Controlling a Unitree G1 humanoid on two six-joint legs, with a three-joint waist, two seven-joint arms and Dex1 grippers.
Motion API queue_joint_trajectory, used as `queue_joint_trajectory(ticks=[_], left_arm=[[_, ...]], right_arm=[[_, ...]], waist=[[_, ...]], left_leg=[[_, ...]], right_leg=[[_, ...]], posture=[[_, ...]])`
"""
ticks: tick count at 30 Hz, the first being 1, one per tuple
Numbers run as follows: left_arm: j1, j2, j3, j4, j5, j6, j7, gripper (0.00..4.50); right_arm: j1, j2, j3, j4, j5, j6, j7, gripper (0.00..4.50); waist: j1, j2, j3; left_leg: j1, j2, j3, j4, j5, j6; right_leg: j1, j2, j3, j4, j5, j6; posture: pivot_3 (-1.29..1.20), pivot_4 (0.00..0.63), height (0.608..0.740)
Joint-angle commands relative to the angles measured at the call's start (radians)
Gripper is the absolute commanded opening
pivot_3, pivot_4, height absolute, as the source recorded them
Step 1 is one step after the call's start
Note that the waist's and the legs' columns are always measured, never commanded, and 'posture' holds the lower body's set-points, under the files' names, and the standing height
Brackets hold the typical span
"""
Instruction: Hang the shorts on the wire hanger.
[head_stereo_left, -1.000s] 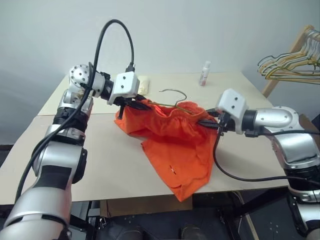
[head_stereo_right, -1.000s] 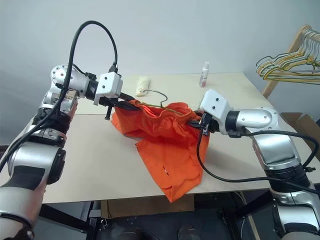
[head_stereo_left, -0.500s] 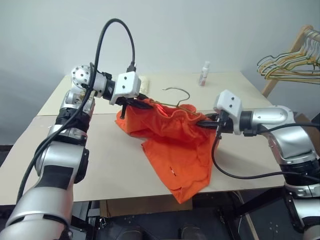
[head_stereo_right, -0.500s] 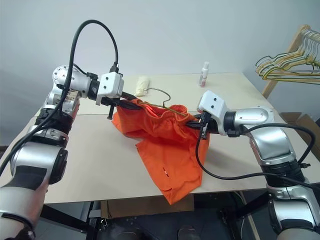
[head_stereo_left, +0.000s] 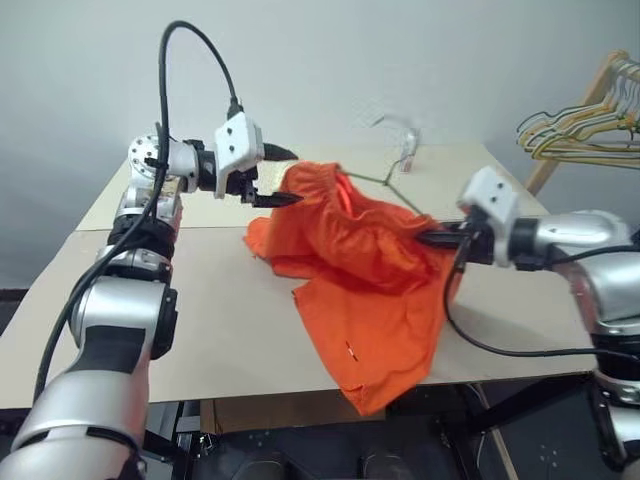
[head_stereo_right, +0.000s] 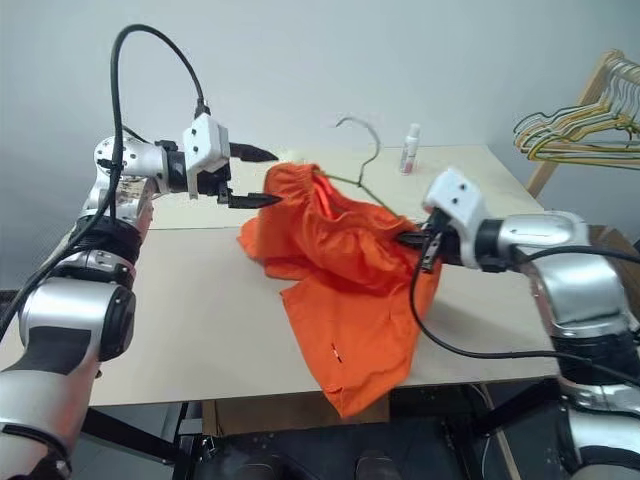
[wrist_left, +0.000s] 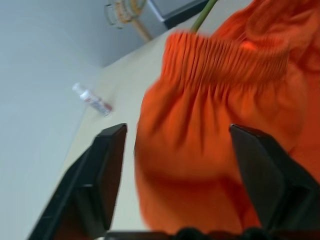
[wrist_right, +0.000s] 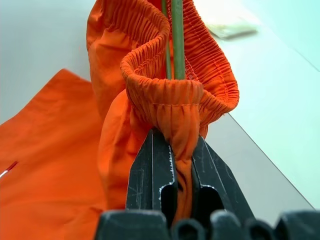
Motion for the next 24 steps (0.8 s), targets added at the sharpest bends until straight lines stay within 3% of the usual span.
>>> queue_joint_trajectory(ticks=[1,7,14,19,24], left_arm=[[-0.051,0.004,0.053,-0.006,-0.014,-0.014,0.101,4.48],[0.059,-0.053,0.108,-0.202,-0.136,0.131,0.039,4.48],[0.333,-0.093,0.103,-0.661,-0.288,0.426,0.041,4.48],[0.421,-0.129,0.090,-0.846,-0.323,0.554,0.118,4.48],[0.456,-0.156,0.108,-0.948,-0.380,0.614,0.166,4.48]], right_arm=[[0.031,-0.042,-0.136,-0.081,0.047,0.135,-0.063,0.00],[0.074,-0.036,-0.352,-0.138,0.042,0.480,-0.261,0.00],[0.134,0.013,-0.480,-0.194,-0.070,0.675,-0.494,0.00],[-0.012,0.099,-0.587,-0.059,-0.202,0.780,-0.679,0.00],[-0.127,0.175,-0.623,0.043,-0.326,0.706,-0.866,0.00]], waist=[[-0.002,0.000,0.000],[-0.004,0.001,0.000],[-0.035,0.003,-0.002],[-0.061,0.006,-0.004],[-0.078,0.013,-0.008]], left_leg=[[0.000,0.000,0.000,0.000,0.000,0.000],[0.000,0.001,0.000,0.000,0.000,0.000],[0.000,0.001,0.001,-0.002,0.000,0.000],[0.001,0.001,0.001,-0.002,0.000,-0.001],[0.003,0.000,0.001,-0.006,0.000,-0.002]], right_leg=[[0.000,0.000,0.000,0.000,0.000,0.000],[0.000,-0.001,0.000,0.000,0.000,0.000],[-0.001,-0.003,0.003,0.001,0.000,0.000],[-0.001,-0.004,0.005,0.001,0.000,0.000],[-0.001,-0.005,0.006,0.001,0.000,0.000]], posture=[[-0.11,0.000,0.740],[-0.15,0.000,0.740],[-0.19,0.000,0.740],[-0.19,0.000,0.740],[-0.18,0.000,0.740]])
